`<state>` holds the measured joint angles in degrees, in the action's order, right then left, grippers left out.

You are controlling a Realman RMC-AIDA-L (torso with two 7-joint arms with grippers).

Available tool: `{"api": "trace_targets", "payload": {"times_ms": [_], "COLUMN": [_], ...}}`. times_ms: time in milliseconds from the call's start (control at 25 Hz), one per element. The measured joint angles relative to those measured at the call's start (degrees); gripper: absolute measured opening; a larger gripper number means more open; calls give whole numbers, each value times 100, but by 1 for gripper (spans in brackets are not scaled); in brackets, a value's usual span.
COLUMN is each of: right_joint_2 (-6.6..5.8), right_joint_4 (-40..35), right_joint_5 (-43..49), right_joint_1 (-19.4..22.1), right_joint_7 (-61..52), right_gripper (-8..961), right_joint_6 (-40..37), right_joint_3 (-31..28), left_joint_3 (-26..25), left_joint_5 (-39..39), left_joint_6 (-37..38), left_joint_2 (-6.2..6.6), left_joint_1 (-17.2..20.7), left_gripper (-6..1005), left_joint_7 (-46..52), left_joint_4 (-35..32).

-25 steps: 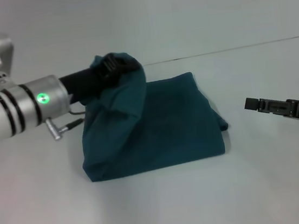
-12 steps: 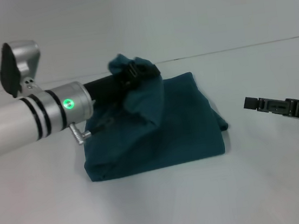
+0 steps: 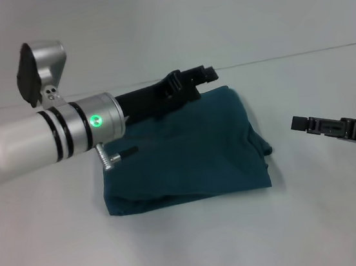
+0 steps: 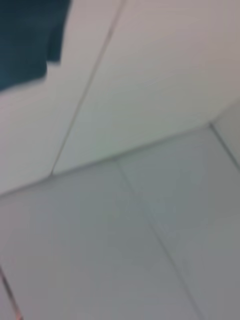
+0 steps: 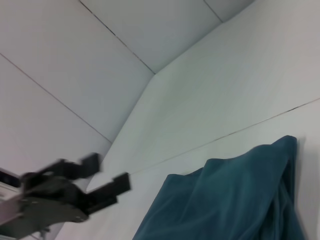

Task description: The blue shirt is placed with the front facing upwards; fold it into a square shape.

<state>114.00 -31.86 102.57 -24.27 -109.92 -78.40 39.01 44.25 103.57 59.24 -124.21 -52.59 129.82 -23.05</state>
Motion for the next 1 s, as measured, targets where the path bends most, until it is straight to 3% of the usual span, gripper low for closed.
{"api": "trace_targets", "payload": {"times_ms": [200,320,520,640,800,1000], "right_joint_2": [-28,-53,-162,-290,-572,-748], "right_joint_4": [20,20,-41,-64,-81,-288], "right_joint_5": [0,36,425,758,1389,2242], "right_joint_1": [-27,-49,-160,-327,-700,-1148], "right_joint_7": [-2,-32,-362,-676,-1368,-2228], "right_gripper": [836,836,836,836,836,836], "right_joint_6": [0,-12,-68,-214,-480,-742], "right_joint_3": [6,12,12,11,10,11], "left_joint_3": [13,23,-42,-98,-334,-782], "left_joint_5": [-57,17,495,834,1213,1514], "left_joint_6": [715,1088,1616,1900,2293,2698], "left_joint_2": [67,208,427,444,445,432], "left_joint_1": [497,897,1428,1716,1937,2197], "left_gripper": [589,818,871,904,925,925], "left_joint_7": [-172,-13,405,497,385,68], "left_joint_4": [-750,-1137,-1546,-1898,-2197,-2429]}}
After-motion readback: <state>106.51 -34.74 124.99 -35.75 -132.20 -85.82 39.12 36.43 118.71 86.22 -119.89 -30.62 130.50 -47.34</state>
